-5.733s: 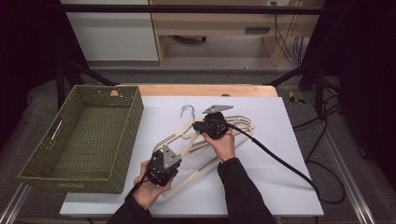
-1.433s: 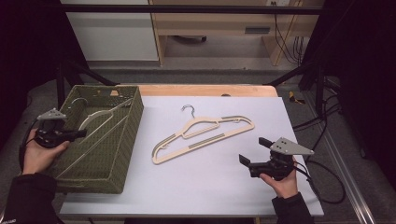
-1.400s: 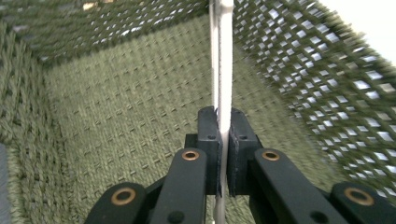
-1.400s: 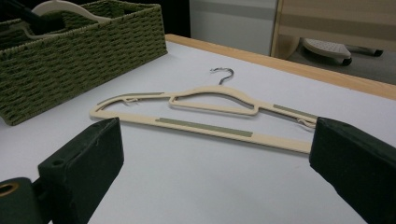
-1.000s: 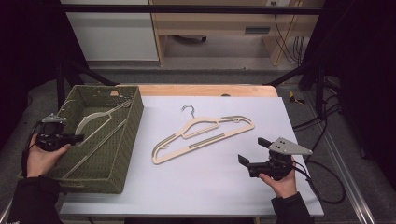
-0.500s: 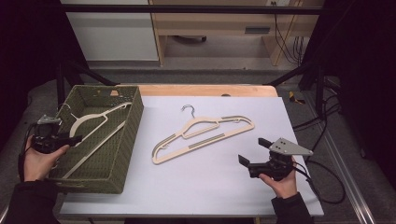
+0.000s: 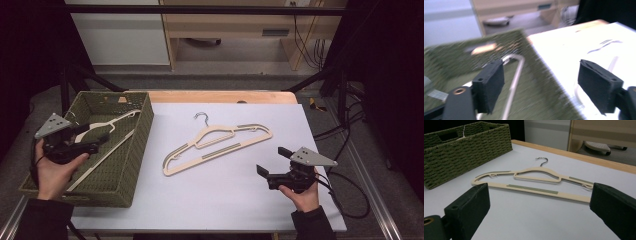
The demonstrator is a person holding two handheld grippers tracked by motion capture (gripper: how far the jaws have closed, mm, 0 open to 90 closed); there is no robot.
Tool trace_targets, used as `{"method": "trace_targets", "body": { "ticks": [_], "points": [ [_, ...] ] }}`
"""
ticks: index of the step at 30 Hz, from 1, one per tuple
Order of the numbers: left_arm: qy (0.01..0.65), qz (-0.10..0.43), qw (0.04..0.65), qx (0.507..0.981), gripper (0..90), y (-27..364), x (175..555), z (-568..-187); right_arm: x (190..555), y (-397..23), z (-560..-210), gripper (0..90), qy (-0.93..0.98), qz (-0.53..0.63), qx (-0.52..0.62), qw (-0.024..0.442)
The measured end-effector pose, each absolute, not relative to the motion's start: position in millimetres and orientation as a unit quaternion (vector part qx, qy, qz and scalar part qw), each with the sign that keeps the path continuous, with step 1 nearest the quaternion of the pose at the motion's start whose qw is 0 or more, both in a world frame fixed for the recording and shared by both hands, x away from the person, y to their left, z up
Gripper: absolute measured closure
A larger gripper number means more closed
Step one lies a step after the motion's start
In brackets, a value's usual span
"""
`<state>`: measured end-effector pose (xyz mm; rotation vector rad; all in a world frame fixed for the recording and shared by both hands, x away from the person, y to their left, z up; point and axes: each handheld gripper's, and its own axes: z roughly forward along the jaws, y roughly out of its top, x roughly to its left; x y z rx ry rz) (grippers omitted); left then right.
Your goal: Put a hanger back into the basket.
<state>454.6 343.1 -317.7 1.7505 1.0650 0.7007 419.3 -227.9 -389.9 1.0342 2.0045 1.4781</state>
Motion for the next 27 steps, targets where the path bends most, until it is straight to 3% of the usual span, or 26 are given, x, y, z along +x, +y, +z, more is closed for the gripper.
{"method": "trace_targets", "body": {
  "ticks": [6,13,27],
  "points": [
    [0.377,0.264,0.49,0.74,14.8,284,452,-317,420,-228,-390,3.5,0.726,0.534,0.373,0.221],
    [0.348,0.234,0.474,0.774,14.1,227,468,-339,419,-230,-389,3.5,0.725,0.535,0.373,0.222],
    [0.359,0.206,0.447,0.793,18.4,185,504,-383,419,-231,-389,3.7,0.726,0.536,0.371,0.221]
  ]
}}
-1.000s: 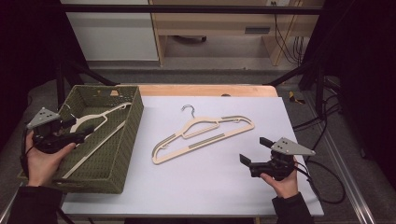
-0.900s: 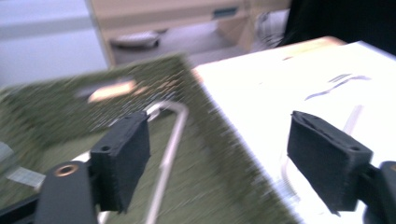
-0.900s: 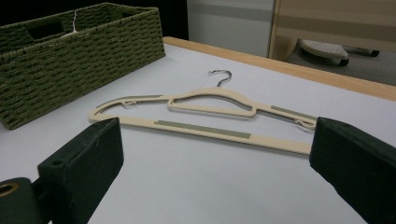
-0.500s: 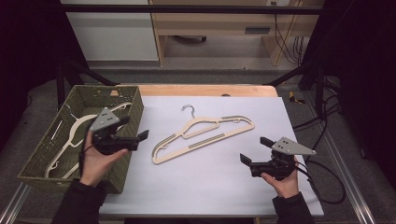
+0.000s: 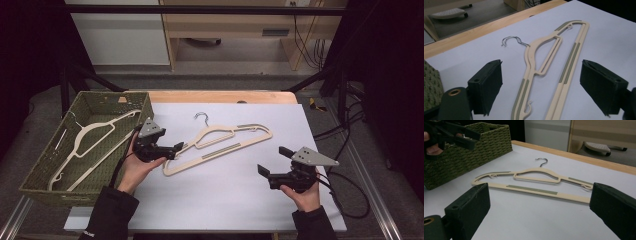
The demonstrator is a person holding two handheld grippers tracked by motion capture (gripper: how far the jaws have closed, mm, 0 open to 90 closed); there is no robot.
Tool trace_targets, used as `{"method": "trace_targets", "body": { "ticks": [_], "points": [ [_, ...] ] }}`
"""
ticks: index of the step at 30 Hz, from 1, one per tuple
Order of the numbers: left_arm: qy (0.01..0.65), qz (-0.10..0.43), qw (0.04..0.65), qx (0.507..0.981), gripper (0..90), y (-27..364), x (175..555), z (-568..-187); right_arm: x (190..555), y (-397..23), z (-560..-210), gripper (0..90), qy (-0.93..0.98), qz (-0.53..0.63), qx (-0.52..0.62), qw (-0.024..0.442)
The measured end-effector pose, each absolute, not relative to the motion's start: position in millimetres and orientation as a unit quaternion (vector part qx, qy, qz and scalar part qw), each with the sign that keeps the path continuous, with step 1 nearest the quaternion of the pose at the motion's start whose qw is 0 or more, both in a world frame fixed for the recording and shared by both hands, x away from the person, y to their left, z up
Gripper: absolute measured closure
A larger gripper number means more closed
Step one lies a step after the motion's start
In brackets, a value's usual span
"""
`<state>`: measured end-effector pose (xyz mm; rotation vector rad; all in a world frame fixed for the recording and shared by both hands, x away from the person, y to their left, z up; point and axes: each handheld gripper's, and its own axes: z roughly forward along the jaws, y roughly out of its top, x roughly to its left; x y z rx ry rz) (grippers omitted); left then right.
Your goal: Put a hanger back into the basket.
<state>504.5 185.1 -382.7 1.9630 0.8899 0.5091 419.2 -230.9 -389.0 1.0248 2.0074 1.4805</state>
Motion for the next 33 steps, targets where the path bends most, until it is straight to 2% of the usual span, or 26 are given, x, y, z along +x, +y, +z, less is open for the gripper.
{"method": "trace_targets", "body": {
  "ticks": [9,13,19,24,28,33],
  "points": [
    [0.361,0.202,0.419,0.808,21.4,170,514,-406,420,-229,-391,3.7,0.729,0.532,0.37,0.221],
    [0.353,0.231,0.381,0.823,21.6,153,507,-407,420,-228,-392,3.8,0.731,0.533,0.366,0.219],
    [0.338,0.217,0.392,0.827,26.6,123,506,-414,419,-228,-392,3.9,0.729,0.535,0.367,0.219],
    [0.367,0.197,0.365,0.833,35.6,129,531,-434,419,-229,-391,4.1,0.73,0.536,0.363,0.22],
    [0.384,0.172,0.341,0.841,46.9,136,548,-450,419,-228,-392,4.1,0.732,0.534,0.364,0.217],
    [0.396,0.171,0.324,0.842,58.9,140,559,-463,420,-228,-392,4.3,0.735,0.533,0.359,0.216]
  ]
}}
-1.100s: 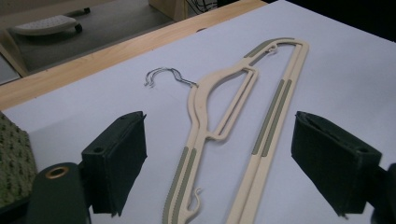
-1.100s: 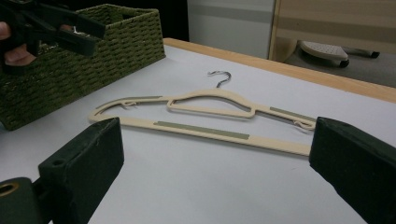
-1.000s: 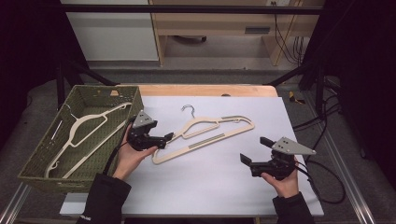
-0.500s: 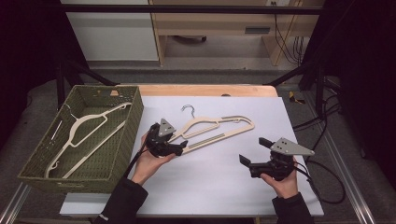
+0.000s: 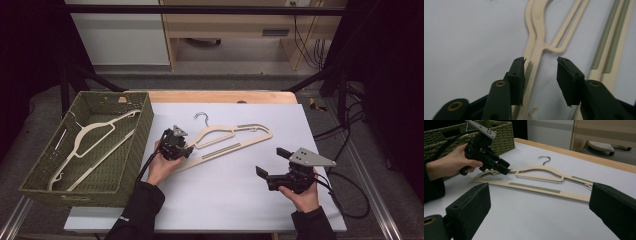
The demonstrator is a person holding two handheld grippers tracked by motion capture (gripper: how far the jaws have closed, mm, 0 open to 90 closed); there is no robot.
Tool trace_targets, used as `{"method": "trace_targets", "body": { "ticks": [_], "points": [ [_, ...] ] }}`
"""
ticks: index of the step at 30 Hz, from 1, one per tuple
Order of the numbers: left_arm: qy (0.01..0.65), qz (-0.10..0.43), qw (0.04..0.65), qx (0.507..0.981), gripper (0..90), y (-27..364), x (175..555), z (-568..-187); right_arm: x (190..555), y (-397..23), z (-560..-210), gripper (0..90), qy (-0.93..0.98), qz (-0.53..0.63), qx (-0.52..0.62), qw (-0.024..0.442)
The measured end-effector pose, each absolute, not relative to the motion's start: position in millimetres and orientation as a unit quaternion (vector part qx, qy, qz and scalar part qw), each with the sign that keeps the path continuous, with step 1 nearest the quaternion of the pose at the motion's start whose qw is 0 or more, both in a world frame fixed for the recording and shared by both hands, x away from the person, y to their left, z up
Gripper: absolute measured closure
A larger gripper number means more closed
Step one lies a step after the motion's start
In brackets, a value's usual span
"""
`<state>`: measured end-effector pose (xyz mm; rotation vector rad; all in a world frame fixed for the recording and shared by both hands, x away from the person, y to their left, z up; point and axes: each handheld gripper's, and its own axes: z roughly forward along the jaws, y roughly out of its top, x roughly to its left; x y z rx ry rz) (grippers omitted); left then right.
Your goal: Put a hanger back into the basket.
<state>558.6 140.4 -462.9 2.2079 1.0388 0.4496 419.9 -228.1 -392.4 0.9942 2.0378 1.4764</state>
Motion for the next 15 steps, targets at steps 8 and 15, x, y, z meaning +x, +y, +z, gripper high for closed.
{"method": "trace_targets", "body": {
  "ticks": [8,15],
  "points": [
    [0.386,0.19,0.308,0.849,65.4,141.4,561.0,-467.3,419.8,-226.9,-392.9,4.3,0.735,0.532,0.36,0.215],
    [0.381,0.184,0.302,0.854,77.0,142.8,560.7,-465.2,420.1,-225.6,-393.8,4.3,0.737,0.531,0.36,0.212]
  ]
}}
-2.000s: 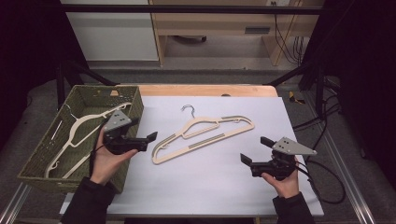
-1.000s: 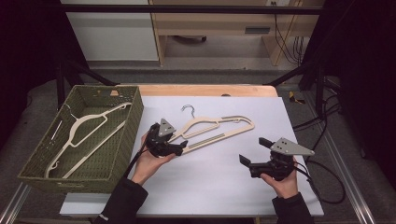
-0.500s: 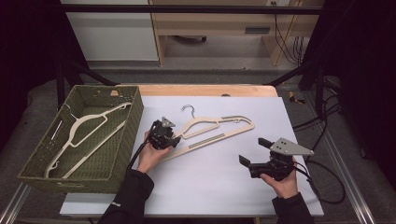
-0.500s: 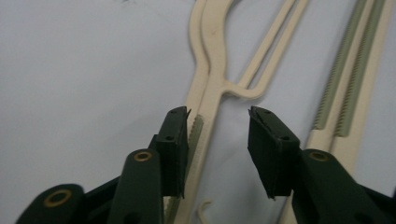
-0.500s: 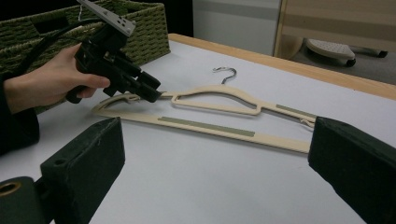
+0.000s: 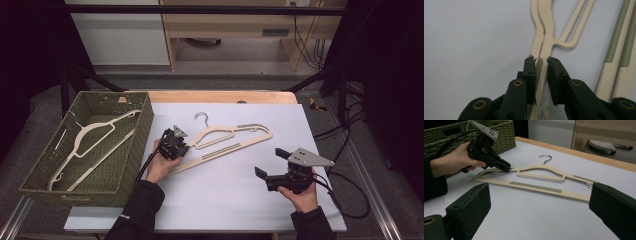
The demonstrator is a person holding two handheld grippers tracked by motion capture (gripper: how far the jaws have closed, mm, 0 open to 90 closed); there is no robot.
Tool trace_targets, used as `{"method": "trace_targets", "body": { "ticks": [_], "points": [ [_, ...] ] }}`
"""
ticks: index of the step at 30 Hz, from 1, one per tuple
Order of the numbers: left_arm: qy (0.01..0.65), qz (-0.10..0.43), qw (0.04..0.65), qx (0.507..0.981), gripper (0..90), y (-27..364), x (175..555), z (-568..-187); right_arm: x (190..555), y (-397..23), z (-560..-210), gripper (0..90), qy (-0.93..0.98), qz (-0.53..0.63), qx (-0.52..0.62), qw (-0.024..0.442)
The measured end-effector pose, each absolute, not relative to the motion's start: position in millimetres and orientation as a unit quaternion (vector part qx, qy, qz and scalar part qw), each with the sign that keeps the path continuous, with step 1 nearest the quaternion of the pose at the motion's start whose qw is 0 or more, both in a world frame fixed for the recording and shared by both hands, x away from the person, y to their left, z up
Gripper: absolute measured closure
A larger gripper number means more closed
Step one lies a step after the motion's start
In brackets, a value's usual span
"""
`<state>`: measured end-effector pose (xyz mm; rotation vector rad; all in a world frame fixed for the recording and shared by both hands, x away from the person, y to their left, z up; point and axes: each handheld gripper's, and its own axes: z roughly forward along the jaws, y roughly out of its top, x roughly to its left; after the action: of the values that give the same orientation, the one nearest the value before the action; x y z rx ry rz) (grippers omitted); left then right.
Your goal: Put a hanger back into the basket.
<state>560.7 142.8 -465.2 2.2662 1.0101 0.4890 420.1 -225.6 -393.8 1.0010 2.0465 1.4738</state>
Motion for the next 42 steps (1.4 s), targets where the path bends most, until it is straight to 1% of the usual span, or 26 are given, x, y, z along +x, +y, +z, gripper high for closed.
{"method": "trace_targets", "body": {
  "ticks": [5,10,12,14,15,17,19,21,23,26,29,30,35,38,42],
  "points": [
    [0.382,0.168,0.303,0.857,78.7,142,555,-461,420,-226,-393,4.3,0.736,0.532,0.361,0.212],
    [0.371,0.175,0.308,0.858,78.9,141,545,-465,420,-226,-394,4.3,0.736,0.532,0.36,0.213],
    [0.377,0.167,0.307,0.858,77.9,143,546,-464,420,-226,-394,4.3,0.738,0.53,0.36,0.212],
    [0.378,0.167,0.296,0.861,70.9,144,547,-465,420,-226,-393,4.3,0.739,0.53,0.358,0.212],
    [0.379,0.162,0.294,0.862,68.8,145,548,-466,420,-226,-393,4.3,0.737,0.532,0.359,0.213],
    [0.383,0.145,0.301,0.862,67.9,147,548,-467,420,-226,-393,4.3,0.737,0.532,0.358,0.213],
    [0.385,0.142,0.304,0.859,67.9,148,549,-467,420,-226,-393,4.3,0.738,0.532,0.359,0.211],
    [0.39,0.141,0.298,0.86,69.4,148,549,-467,420,-226,-393,4.3,0.737,0.532,0.36,0.211],
    [0.396,0.145,0.298,0.857,75.2,147,549,-467,420,-225,-393,4.3,0.736,0.533,0.36,0.211],
    [0.387,0.149,0.29,0.863,76.7,145,548,-466,420,-225,-393,4.3,0.738,0.532,0.359,0.21],
    [0.376,0.142,0.288,0.869,79.5,144,545,-464,422,-223,-393,4.7,0.736,0.535,0.36,0.206],
    [0.381,0.163,0.287,0.864,79.5,143,542,-462,422,-222,-393,4.8,0.736,0.536,0.359,0.205],
    [0.363,0.198,0.31,0.856,79.6,144,526,-450,431,-211,-395,5.7,0.745,0.533,0.352,0.192],
    [0.345,0.225,0.323,0.852,79.7,141,511,-436,438,-200,-396,6.4,0.751,0.527,0.35,0.189],
    [0.323,0.245,0.332,0.851,79.7,138,493,-424,452,-183,-396,7.8,0.757,0.523,0.346,0.184]
  ]
}}
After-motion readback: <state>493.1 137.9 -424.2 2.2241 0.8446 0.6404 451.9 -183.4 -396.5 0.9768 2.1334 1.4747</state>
